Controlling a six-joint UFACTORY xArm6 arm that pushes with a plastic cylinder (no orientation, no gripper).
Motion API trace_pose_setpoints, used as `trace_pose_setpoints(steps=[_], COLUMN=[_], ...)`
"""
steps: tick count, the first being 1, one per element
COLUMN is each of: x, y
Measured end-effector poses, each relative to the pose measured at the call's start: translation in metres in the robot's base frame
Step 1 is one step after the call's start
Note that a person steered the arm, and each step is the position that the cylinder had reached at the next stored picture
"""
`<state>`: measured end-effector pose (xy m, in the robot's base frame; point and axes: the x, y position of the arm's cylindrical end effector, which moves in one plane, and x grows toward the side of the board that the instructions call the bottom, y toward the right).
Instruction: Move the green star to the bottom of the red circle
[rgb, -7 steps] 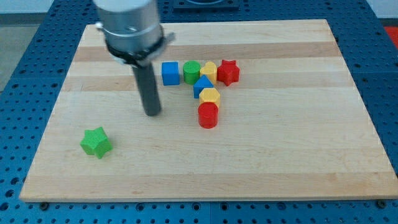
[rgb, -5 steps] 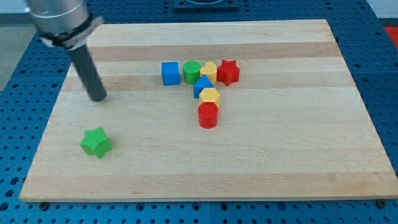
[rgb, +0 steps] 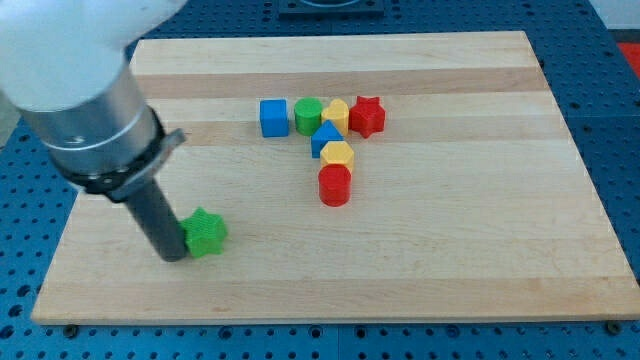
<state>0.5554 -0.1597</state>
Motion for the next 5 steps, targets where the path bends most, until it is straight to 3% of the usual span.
trace_pose_setpoints(steps=[5], x=[-0.017], y=[0.026])
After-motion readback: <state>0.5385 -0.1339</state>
